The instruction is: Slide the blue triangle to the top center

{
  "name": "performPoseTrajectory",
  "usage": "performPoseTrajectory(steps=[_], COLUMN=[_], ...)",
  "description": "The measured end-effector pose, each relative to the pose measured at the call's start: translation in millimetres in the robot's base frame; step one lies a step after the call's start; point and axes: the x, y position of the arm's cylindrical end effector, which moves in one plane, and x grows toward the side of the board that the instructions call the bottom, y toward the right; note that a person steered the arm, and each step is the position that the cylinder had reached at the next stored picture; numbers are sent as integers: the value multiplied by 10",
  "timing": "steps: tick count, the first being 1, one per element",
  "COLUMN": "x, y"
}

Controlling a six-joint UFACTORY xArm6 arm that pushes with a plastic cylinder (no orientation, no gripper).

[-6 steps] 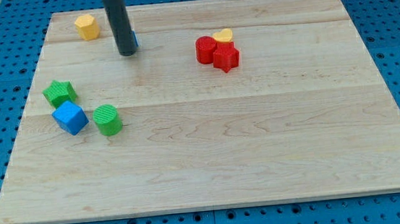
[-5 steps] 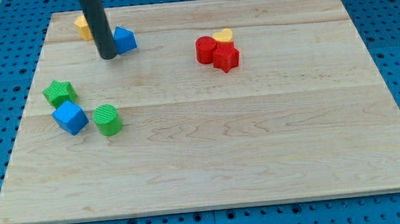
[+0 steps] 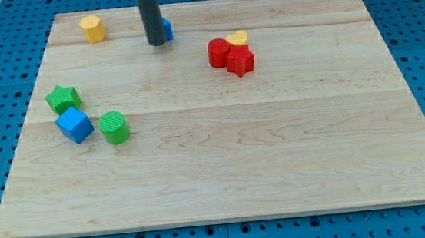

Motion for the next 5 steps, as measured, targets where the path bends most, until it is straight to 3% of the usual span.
performPoseTrajectory(steps=[1,4,5], x=[-279,-415,-460], y=[-2,-516,127])
